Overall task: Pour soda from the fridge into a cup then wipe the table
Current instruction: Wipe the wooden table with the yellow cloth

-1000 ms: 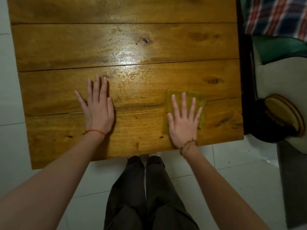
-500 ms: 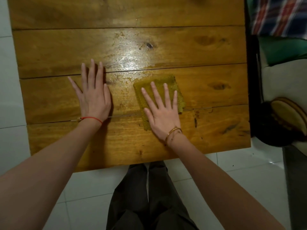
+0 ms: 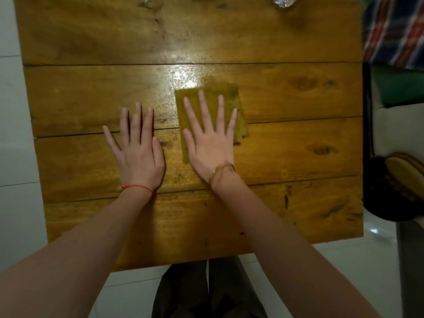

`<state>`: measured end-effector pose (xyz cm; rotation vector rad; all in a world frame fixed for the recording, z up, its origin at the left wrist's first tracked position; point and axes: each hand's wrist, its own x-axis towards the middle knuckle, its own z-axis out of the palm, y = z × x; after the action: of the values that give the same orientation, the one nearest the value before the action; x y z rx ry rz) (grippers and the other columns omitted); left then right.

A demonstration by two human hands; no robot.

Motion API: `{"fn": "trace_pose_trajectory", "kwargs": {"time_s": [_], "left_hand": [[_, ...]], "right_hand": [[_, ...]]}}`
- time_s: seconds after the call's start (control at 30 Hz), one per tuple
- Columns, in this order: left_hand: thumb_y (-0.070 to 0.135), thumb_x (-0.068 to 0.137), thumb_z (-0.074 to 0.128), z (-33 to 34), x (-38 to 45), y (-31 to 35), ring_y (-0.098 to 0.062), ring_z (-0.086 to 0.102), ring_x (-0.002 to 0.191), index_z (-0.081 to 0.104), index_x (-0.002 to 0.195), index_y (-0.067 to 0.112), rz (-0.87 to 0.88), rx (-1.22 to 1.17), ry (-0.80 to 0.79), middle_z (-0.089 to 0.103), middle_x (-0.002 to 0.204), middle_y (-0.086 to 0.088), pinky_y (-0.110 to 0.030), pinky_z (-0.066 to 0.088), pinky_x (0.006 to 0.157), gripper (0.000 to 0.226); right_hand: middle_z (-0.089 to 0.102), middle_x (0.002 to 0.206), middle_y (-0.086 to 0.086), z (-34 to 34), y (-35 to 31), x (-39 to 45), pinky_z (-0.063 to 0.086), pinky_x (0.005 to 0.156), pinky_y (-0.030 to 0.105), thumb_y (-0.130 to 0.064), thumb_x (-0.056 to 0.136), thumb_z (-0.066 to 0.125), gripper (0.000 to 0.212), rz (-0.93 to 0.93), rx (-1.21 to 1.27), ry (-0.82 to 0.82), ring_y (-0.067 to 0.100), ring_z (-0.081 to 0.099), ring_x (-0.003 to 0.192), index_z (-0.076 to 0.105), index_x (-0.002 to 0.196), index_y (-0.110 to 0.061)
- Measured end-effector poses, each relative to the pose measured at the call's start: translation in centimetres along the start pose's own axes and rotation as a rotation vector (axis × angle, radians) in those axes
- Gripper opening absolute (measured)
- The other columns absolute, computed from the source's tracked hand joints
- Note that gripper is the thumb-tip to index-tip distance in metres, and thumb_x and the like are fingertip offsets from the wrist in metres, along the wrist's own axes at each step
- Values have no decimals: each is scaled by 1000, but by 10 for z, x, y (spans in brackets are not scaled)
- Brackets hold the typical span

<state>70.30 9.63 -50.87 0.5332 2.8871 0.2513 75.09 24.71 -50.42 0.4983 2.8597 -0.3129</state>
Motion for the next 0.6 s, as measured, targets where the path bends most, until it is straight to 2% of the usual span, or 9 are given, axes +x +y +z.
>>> {"fn": "trace_pose_trajectory", "kwargs": {"time_s": [0.07,0.13,0.23,0.3,0.37,0.43,0.6], "left_hand": [[28,102,30,-1,1,-1,-19,-4,152,7,156,27,3,-3,-7,2,165,4,-63,2,117,59],[28,101,29,-2,1,-1,-20,-2,152,8,156,26,1,-3,-13,3,165,4,-63,2,117,59],[29,99,28,-4,2,0,-21,0,152,10,156,25,-8,2,-21,5,165,3,-63,3,117,60],[29,99,27,-4,2,0,-21,0,152,10,156,24,-8,12,-32,5,165,3,-64,3,116,60],[29,99,27,-4,2,-2,-21,0,152,10,156,24,-9,19,-39,5,165,3,-64,3,116,60],[29,99,27,-4,3,-2,-22,0,152,10,156,24,-8,27,-50,4,165,3,-64,3,116,60],[29,99,28,-5,4,-3,-22,1,152,12,156,23,4,36,-50,5,165,2,-65,4,116,59]], "right_hand": [[-5,165,-1,-1,17,-11,1,117,62,-50,102,16,58,-70,-22,-32,33,-8,150,1,155,-34],[-5,165,-1,-5,45,-9,0,118,62,-52,102,15,58,-23,-39,-37,32,-7,151,-1,155,-35],[-7,165,-1,-16,76,22,-4,118,62,-50,101,13,58,227,6,1,34,-9,150,-2,155,-35],[-7,165,0,-23,71,55,-3,117,64,-47,101,15,57,402,74,54,37,-10,150,-1,155,-34],[-6,165,0,-25,49,84,-2,116,64,-47,101,14,58,482,72,90,38,-9,149,-1,155,-33],[-6,165,1,-23,22,99,0,116,64,-49,101,12,58,419,39,82,38,-7,149,-3,155,-33],[-7,165,-1,-10,-28,65,2,115,64,-48,102,16,57,-43,5,1,36,-10,150,-1,155,-34]]}}
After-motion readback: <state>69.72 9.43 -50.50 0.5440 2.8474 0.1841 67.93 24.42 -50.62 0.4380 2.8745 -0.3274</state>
